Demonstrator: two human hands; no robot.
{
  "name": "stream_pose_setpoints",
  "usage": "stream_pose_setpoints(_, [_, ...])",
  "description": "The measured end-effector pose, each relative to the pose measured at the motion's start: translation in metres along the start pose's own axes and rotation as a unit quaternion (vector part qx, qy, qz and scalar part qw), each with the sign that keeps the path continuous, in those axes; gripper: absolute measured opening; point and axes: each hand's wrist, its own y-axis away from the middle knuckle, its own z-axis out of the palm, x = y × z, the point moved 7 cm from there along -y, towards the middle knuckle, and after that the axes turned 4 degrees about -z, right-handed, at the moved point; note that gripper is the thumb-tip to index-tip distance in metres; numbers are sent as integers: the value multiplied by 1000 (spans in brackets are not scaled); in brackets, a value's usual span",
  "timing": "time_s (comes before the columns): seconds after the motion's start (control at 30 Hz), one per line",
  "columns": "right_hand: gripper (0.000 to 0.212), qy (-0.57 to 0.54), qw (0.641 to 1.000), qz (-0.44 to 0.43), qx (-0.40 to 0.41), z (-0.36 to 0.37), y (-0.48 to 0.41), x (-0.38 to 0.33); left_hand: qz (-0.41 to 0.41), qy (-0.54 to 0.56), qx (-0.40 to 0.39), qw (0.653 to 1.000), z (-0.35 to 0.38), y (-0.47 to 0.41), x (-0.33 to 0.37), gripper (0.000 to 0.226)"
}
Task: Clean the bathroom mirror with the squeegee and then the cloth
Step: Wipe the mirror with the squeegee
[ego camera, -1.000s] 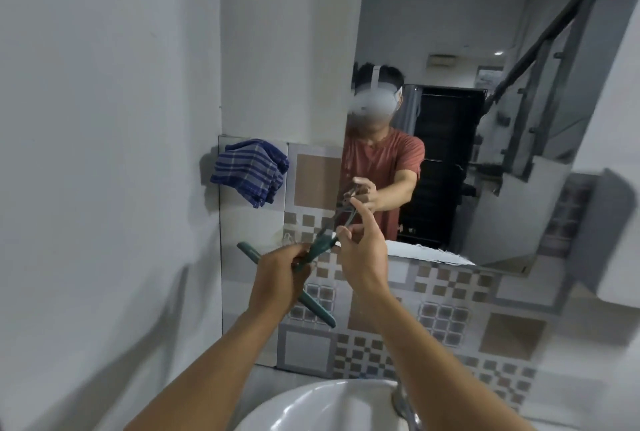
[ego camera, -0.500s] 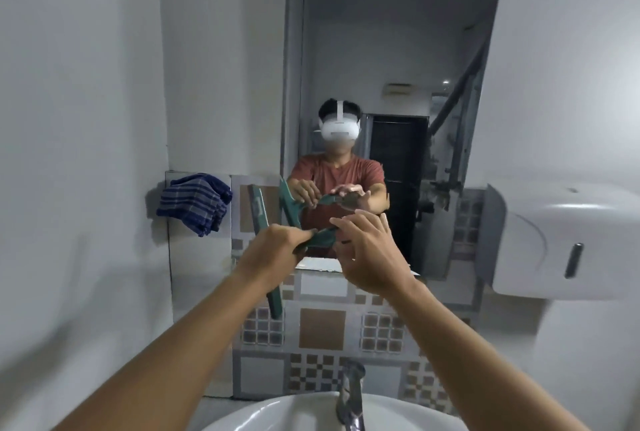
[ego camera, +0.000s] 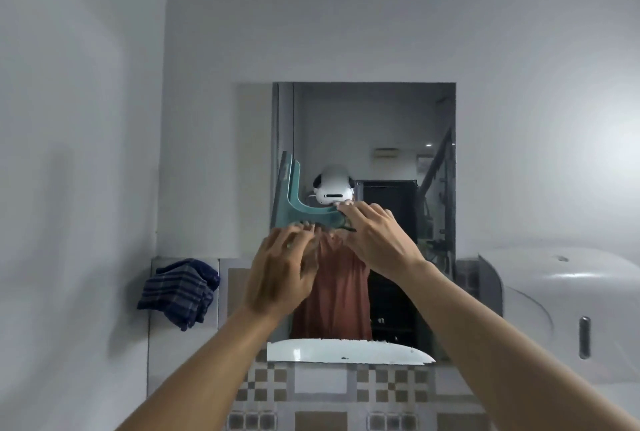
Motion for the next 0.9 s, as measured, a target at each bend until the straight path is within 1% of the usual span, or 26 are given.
stream_pose_setpoints(0.07, [46, -22, 1000, 9, 15, -4, -16, 9, -6, 32, -18, 999, 14, 14, -2, 17])
stream_pose_setpoints(0.13, [48, -39, 999, 18, 26, -9, -32, 19, -8, 32, -59, 998, 36, 23, -11, 11])
stream_pose_setpoints(0.23, [46, -38, 998, 33, 35, -14, -57, 33, -33, 13, -112, 993, 63, 20, -28, 13])
stream_pose_setpoints(0.3, [43, -32, 998, 34, 36, -14, -73, 40, -44, -11, -110, 993, 71, 10, -34, 15])
stream_pose_setpoints(0.37, [42, -31, 998, 33, 38, -14, -87, 46, -42, -42, -93, 994, 77, -1, -39, 23])
stream_pose_setpoints(0.43, [43, -34, 998, 31, 38, -15, -100, 50, -51, -70, -85, 993, 84, -11, -46, 40])
stream_pose_setpoints(0.5, [43, -26, 999, 21, 38, -15, -110, 52, -60, -99, -89, 989, 92, -19, -53, 58])
stream_pose_setpoints(0.57, [42, -4, 999, 4, 40, -16, -120, 51, -59, -117, -105, 986, 100, -24, -56, 68])
stream_pose_setpoints(0.67, [40, 31, 998, -22, 40, -18, -135, 49, -59, -111, -138, 983, 113, -26, -61, 75])
stream_pose_setpoints(0.8, [44, 85, 995, -46, 37, -21, -148, 52, -58, -101, -125, 985, 115, -25, -64, 77])
stream_pose_setpoints(0.9, [43, 103, 993, -52, 36, -22, -156, 53, -61, -96, -118, 986, 115, -26, -65, 78])
